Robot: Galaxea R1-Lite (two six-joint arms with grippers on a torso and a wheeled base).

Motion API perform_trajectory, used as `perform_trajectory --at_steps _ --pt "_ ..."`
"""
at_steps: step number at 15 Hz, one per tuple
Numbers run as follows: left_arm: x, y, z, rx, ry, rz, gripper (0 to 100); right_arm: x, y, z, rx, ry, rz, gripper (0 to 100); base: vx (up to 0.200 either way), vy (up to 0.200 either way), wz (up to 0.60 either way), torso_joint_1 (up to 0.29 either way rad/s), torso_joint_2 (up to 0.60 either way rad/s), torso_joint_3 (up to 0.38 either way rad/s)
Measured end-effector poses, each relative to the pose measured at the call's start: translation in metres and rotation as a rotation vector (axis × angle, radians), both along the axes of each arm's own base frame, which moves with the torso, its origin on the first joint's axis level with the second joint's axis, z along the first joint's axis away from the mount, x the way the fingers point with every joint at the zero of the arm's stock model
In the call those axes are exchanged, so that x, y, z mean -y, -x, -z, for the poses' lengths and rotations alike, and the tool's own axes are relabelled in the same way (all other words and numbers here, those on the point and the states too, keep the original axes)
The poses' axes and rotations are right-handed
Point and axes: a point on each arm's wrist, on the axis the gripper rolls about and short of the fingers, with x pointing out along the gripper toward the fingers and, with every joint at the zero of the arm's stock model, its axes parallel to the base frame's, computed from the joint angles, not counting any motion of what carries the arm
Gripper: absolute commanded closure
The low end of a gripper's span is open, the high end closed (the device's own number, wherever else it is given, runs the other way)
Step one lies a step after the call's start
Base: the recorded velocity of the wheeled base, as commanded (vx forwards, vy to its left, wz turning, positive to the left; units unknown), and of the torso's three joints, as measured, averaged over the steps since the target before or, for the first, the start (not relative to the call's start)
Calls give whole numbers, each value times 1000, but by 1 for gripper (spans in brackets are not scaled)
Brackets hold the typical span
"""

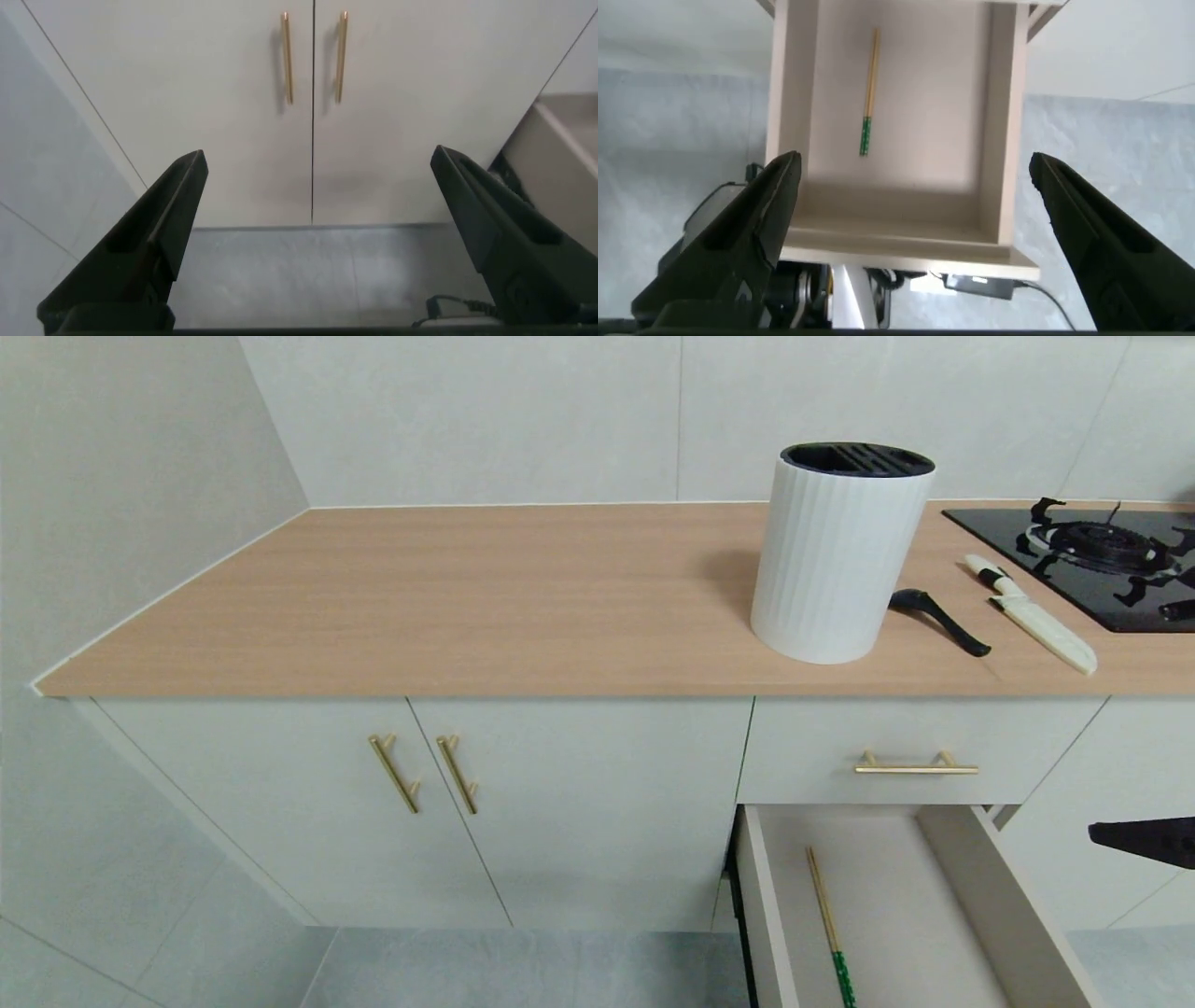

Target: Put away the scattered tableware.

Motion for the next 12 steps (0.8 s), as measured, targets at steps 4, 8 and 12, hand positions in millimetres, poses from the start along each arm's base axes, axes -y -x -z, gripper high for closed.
perform_trajectory --at_steps 4,8,12 --pt "0 0 0 0 0 0 0 0 -2 1 50 23 -20 0 0 0 0 152 -305 -163" --pt "0 0 0 0 0 0 0 5 -31 -7 172 86 -96 0 0 0 0 9 -18 -9" --pt "0 0 0 0 0 0 0 18 -93 -23 244 31 -199 0 0 0 0 0 0 0"
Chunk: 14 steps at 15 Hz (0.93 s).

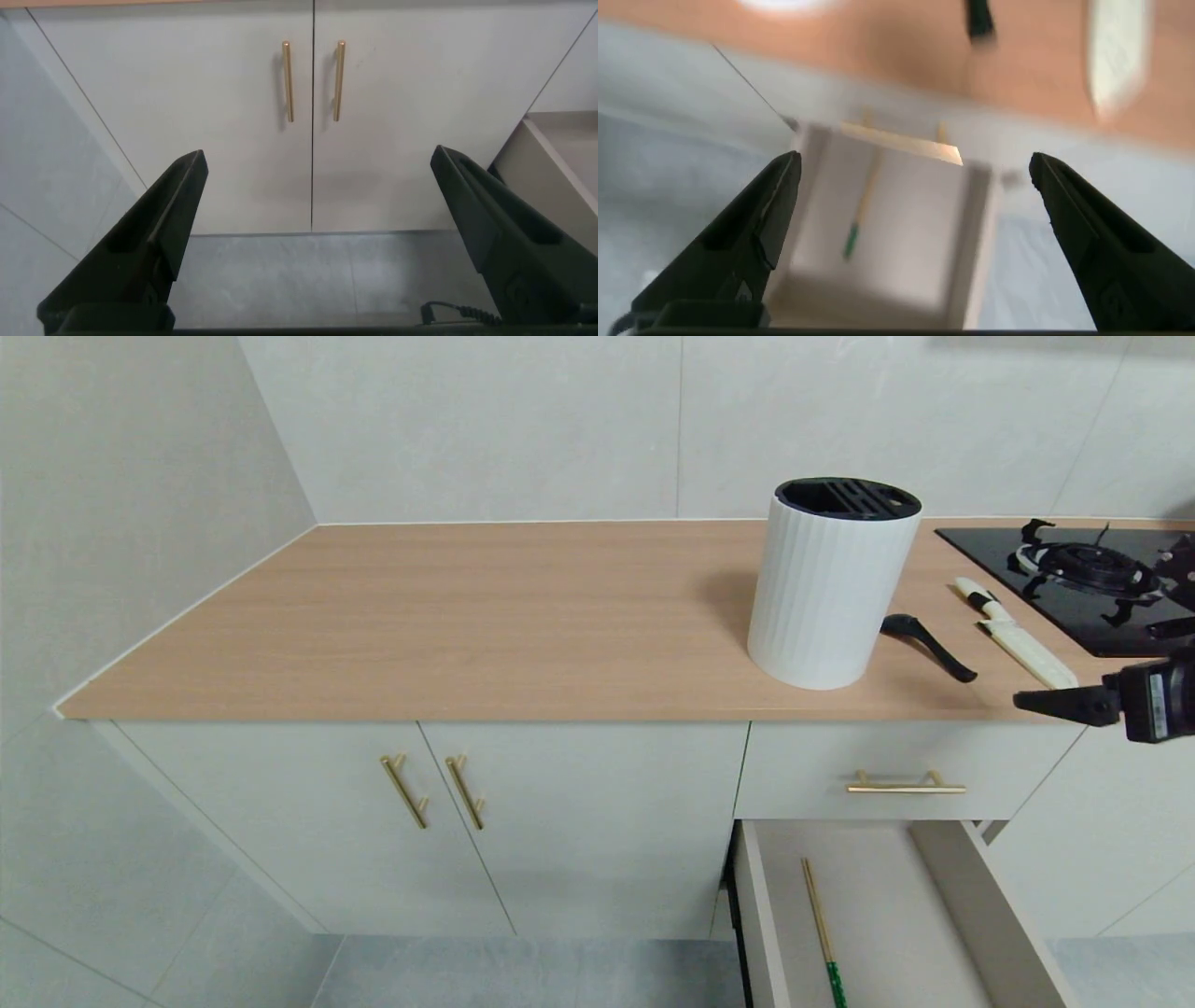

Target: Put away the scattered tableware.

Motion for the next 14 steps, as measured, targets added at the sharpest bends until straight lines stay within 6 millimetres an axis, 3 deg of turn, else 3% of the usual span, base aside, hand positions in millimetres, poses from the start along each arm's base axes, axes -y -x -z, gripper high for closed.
perform_trajectory --at_steps 2,8,11,14 --pt "0 0 0 0 0 0 0 9 -35 -1 53 -27 -101 0 0 0 0 0 0 0" --pt "0 0 0 0 0 0 0 33 -128 35 149 20 -136 0 0 0 0 0 0 0" --pt "0 0 0 0 0 0 0 38 -152 51 131 17 -136 0 0 0 0 0 0 0" --pt "0 0 0 0 0 0 0 39 -160 60 114 4 -146 0 0 0 0 0 0 0"
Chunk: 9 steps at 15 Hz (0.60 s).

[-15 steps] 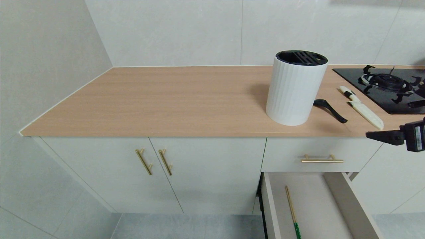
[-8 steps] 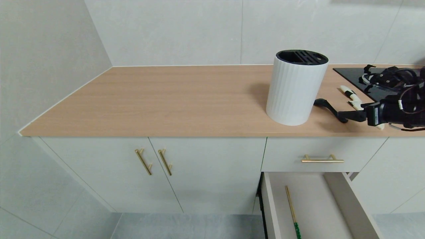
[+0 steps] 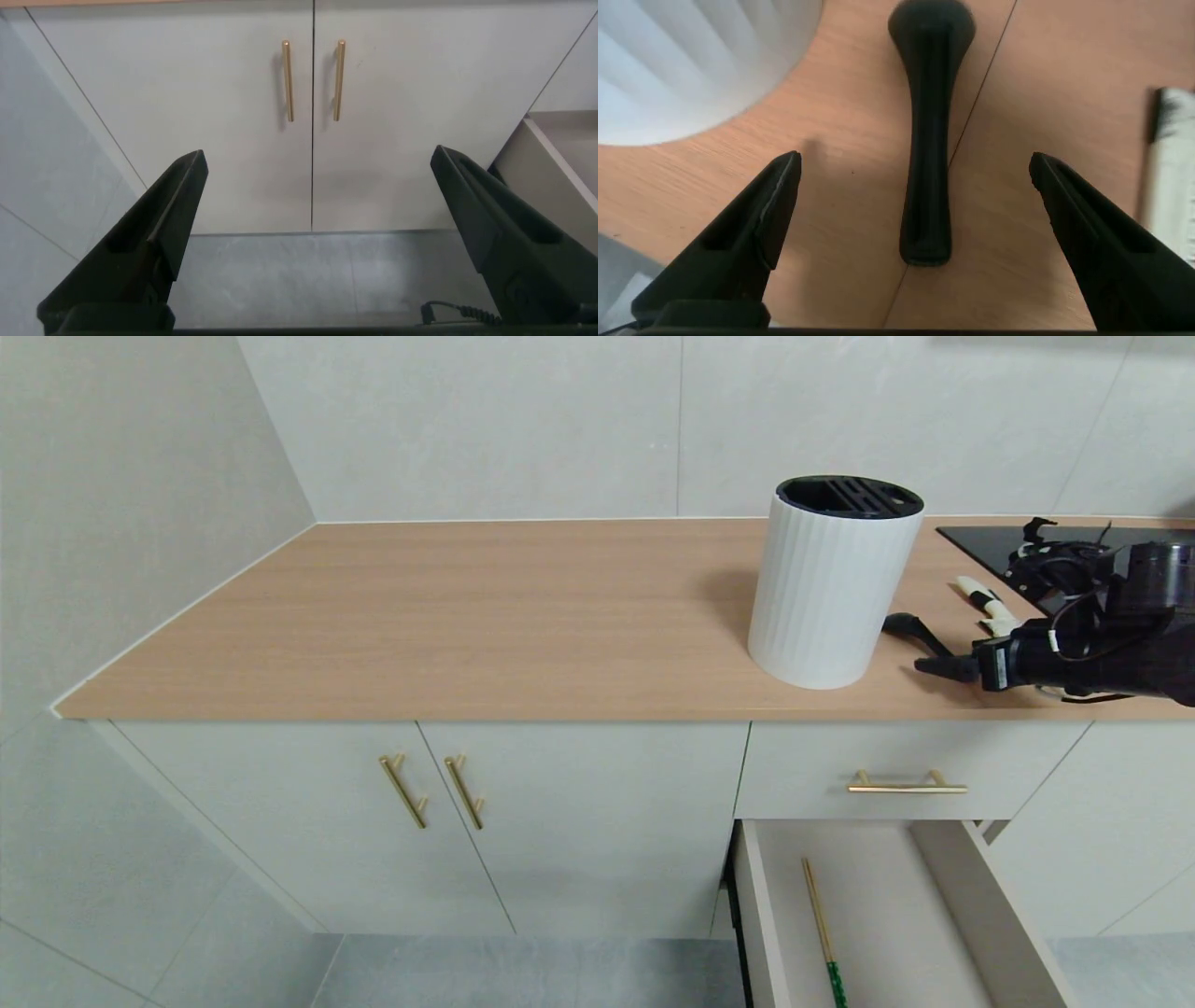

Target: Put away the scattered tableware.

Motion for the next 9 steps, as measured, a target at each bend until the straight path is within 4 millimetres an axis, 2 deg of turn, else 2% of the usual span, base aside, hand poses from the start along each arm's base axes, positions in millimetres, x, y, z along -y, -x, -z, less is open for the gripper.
perform_trajectory --at_steps 9 --pt "0 0 0 0 0 0 0 2 -9 10 -16 -8 -5 0 0 0 0 0 0 0"
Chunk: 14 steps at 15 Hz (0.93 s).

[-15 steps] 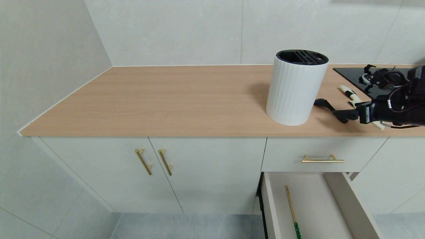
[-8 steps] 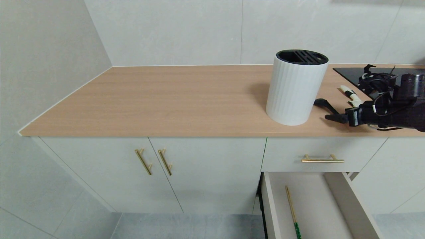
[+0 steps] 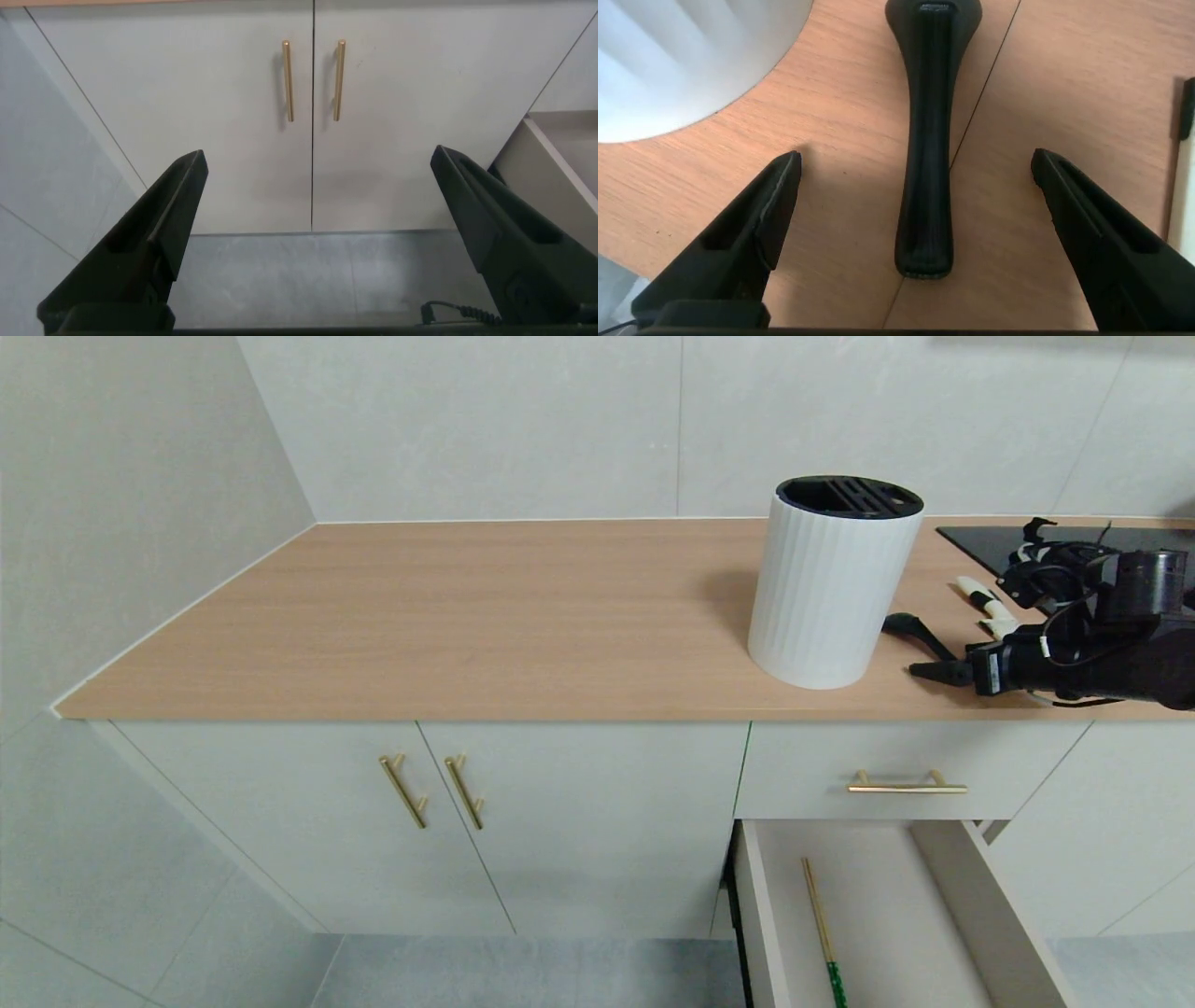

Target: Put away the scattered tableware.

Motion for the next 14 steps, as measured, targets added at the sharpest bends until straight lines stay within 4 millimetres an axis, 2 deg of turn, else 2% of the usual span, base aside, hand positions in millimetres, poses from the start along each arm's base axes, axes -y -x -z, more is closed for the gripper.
perform_trajectory --at_steps 1,10,14 --pt "0 0 0 0 0 0 0 0 -1 1 -1 0 0 100 0 0 0 0 0 0" --pt "0 0 0 0 0 0 0 0 -2 2 -6 -2 5 100 0 0 0 0 0 0" --pt "0 0 0 0 0 0 0 -1 5 -7 -33 -80 55 100 0 0 0 0 0 0"
